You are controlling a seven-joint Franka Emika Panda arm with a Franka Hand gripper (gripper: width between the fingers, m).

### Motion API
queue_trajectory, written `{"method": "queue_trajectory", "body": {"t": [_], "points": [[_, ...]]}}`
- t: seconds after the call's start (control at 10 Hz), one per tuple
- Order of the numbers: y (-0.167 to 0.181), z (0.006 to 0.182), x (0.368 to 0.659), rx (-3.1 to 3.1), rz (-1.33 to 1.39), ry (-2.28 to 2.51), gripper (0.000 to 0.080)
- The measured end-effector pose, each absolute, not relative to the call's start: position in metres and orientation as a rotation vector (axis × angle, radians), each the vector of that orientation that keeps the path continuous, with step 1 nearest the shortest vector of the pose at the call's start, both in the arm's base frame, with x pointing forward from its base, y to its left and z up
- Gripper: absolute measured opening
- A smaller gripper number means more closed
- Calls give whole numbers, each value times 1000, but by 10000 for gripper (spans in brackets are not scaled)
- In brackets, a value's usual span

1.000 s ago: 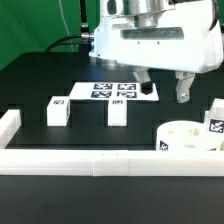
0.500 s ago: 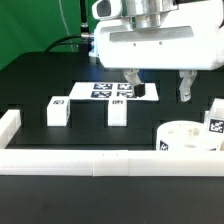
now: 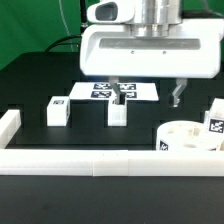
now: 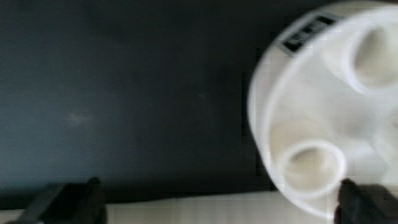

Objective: Assemble stool

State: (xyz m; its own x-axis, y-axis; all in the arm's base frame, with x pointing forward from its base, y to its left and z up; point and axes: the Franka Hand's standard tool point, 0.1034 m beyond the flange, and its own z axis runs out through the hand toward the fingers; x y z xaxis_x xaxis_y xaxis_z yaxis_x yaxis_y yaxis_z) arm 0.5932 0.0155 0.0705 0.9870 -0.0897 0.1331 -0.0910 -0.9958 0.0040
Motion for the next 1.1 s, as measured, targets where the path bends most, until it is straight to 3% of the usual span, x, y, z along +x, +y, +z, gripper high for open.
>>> {"method": "queue_trajectory", "body": {"t": [0.4, 0.8, 1.1], "points": [[15, 70, 593, 3115, 202, 95, 649], [-27, 55, 570, 3092, 163, 163, 649], [-20, 54, 564, 3124, 12, 157, 649]]}}
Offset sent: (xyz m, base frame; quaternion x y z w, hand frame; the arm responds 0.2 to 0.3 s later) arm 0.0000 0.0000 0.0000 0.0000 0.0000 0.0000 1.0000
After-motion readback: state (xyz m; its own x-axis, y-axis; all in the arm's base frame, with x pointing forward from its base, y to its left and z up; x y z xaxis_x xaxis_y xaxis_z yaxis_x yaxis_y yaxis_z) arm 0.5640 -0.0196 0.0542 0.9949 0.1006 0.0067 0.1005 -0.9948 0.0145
